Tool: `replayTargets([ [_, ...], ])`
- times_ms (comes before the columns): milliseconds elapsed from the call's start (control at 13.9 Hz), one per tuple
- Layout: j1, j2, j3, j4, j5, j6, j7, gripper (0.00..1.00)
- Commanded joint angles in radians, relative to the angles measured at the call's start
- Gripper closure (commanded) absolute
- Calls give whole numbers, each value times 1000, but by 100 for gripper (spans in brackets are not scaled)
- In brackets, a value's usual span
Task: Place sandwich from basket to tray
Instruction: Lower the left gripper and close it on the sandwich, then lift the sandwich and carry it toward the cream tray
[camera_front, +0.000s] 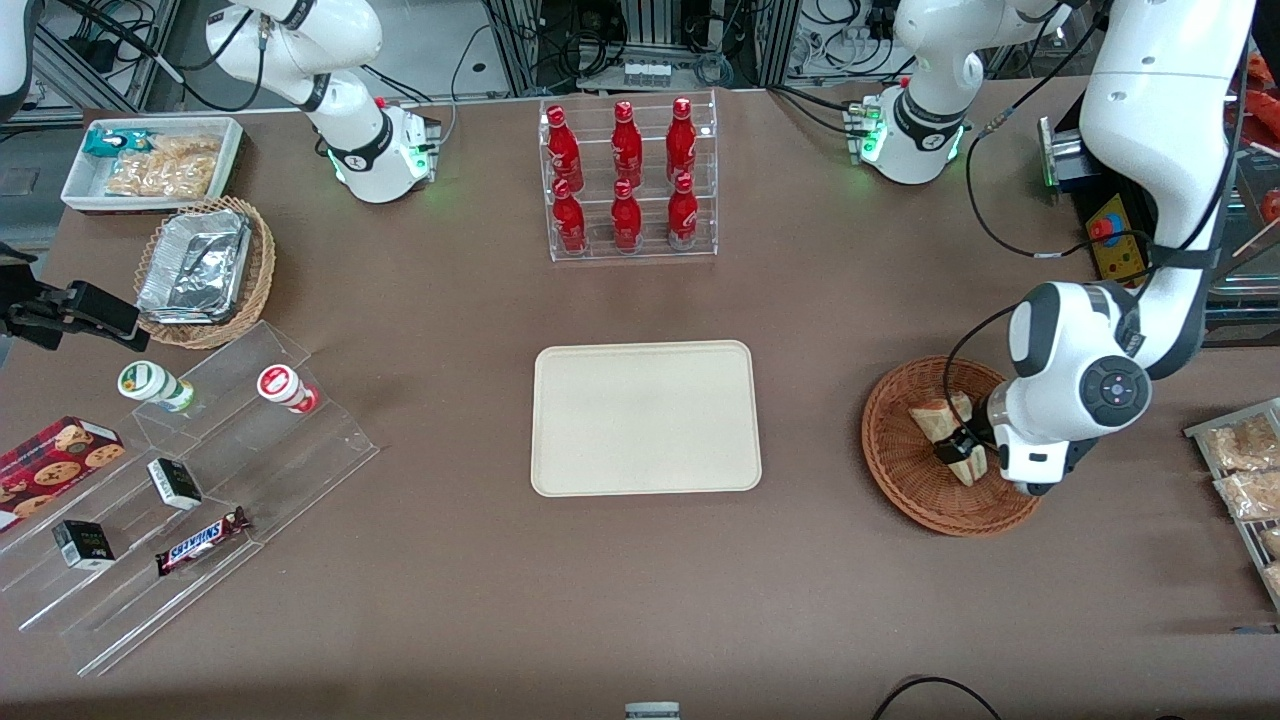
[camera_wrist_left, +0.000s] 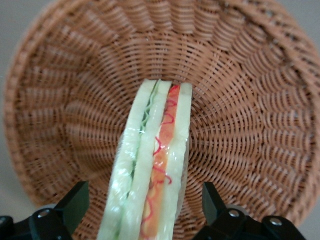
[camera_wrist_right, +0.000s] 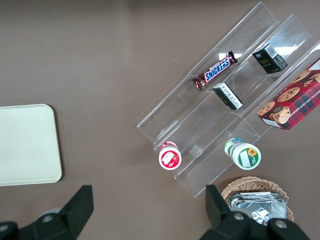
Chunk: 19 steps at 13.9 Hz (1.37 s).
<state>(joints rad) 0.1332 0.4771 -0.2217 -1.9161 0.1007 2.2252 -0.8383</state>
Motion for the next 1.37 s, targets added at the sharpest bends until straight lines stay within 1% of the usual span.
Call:
replayTargets([
  [0, -4, -2, -2, -37, 8, 48, -24, 7],
  [72, -6, -5, -2, -37, 8, 47, -37, 43],
  [144, -6, -8, -2, -35, 11, 42, -33, 70],
  [216, -7, -12, -4, -32, 13, 36, -19, 86],
  [361, -15, -18, -8, -26, 19, 22, -18, 88],
  [505, -29, -35, -8, -15, 20, -13, 40, 89],
  [649, -36, -64, -16, 15, 20, -70, 74, 89],
  [722, -64, -77, -24, 50, 19, -100, 70, 89],
  [1010, -237, -68, -25, 260, 19, -318, 58, 89],
  [1155, -321, -49, -25, 308, 17, -363, 53, 89],
  [1299, -429, 21, -27, 362, 8, -358, 45, 88],
])
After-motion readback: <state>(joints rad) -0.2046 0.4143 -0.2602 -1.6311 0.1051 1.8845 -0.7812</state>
